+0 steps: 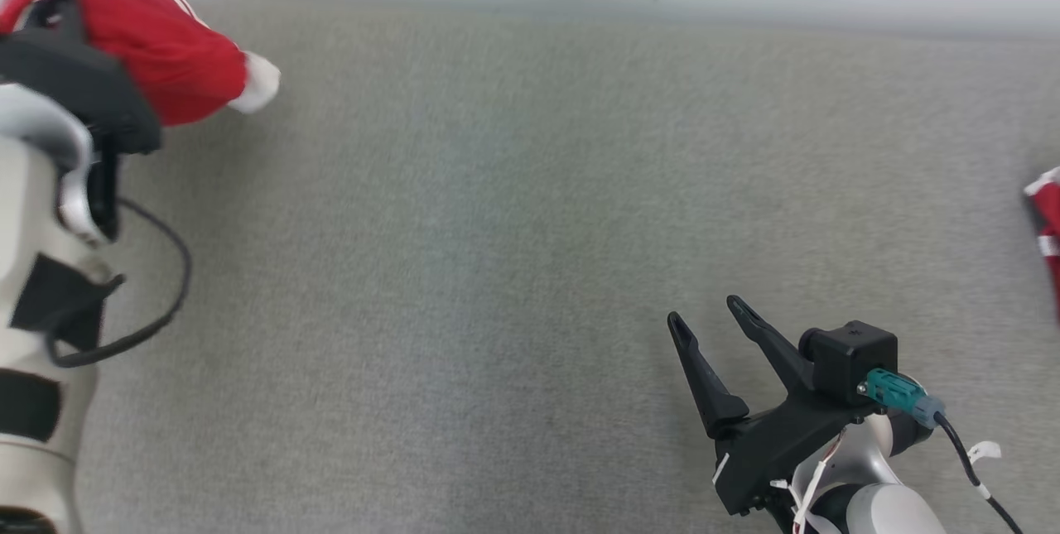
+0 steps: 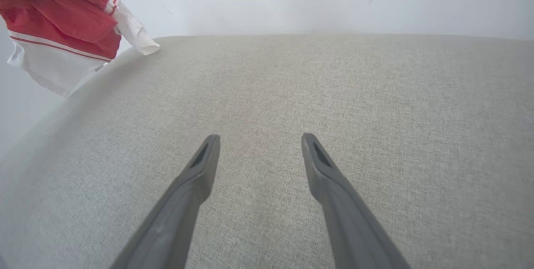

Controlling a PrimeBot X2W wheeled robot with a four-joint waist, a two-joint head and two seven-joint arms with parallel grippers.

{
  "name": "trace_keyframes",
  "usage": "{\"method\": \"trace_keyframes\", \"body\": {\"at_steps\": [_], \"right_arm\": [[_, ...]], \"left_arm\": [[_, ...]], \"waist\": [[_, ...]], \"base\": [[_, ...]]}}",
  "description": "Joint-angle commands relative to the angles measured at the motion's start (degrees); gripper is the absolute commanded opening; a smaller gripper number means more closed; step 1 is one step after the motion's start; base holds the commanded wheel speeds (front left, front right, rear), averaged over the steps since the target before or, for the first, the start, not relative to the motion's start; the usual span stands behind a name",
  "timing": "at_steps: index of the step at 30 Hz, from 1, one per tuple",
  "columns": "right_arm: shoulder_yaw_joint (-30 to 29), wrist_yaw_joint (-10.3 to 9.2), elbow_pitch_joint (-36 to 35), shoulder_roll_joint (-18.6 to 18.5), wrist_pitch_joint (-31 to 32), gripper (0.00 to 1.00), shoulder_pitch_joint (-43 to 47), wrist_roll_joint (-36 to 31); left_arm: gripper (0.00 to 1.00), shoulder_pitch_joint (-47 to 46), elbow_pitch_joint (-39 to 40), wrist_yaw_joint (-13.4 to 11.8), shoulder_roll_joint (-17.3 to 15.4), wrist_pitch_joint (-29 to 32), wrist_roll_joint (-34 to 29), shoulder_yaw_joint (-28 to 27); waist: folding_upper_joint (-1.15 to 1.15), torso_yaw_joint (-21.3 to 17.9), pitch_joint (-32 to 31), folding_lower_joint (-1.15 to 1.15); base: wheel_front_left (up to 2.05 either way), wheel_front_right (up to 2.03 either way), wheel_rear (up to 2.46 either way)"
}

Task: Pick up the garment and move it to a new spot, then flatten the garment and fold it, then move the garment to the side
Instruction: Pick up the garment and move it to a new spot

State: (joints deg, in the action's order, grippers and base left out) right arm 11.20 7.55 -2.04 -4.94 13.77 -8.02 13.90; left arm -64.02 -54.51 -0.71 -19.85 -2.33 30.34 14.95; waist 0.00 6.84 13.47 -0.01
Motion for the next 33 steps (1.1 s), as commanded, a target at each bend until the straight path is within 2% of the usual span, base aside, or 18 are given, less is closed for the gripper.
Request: {"method": "trace_keyframes", "body": {"at_steps": [1, 8, 15, 18, 24, 29, 33], "right_arm": [[-0.3, -0.14, 0.4, 0.2, -0.5, 1.0, 0.4, 0.3], [-2.0, -0.14, 2.3, 1.2, -2.2, 1.0, 1.6, 0.7], [-3.6, -0.14, 1.9, 1.7, -2.1, 1.0, 3.0, 0.2], [-4.2, -0.14, 1.6, 1.7, -2.0, 1.0, 3.5, 0.0], [-4.1, -0.14, 1.0, 1.9, -2.5, 1.0, 3.3, 0.3], [-3.7, -0.14, 1.0, 2.0, -2.7, 1.0, 2.8, 0.4], [-3.3, -0.14, 1.5, 2.1, -2.9, 1.0, 2.2, 0.5]], "left_arm": [[0.0, -1.2, 0.8, 0.2, 0.4, 0.0, -0.2, 0.2], [0.0, -1.1, 7.8, 2.7, 4.9, 1.9, 0.2, 3.0], [0.0, 4.3, 17.9, 4.9, 10.3, 6.8, 3.9, 5.3], [0.0, 7.5, 23.0, 4.2, 11.2, 9.0, 4.3, 6.6], [0.0, 16.8, 29.2, 1.5, 10.3, 9.7, 1.5, 10.2], [0.0, 23.5, 28.3, 0.4, 11.4, 7.5, 1.3, 11.9], [0.0, 28.6, 24.3, 0.4, 13.4, 5.4, 1.5, 13.9]], "waist": [[0.0, -3.4, -4.7, 0.01], [0.0, -9.3, -9.3, 0.01], [0.0, -15.1, -10.7, 0.01], [0.0, -16.9, -10.2, 0.01], [0.0, -18.9, -8.0, 0.01], [0.0, -19.3, -6.5, 0.01], [0.0, -18.9, -5.6, 0.01]], "base": [[0.0, 0.0, 0.0], [0.0, 0.0, 0.0], [0.0, 0.0, 0.0], [0.0, 0.0, 0.0], [0.0, 0.0, 0.0], [0.0, 0.0, 0.0], [0.0, 0.0, 0.0]]}}
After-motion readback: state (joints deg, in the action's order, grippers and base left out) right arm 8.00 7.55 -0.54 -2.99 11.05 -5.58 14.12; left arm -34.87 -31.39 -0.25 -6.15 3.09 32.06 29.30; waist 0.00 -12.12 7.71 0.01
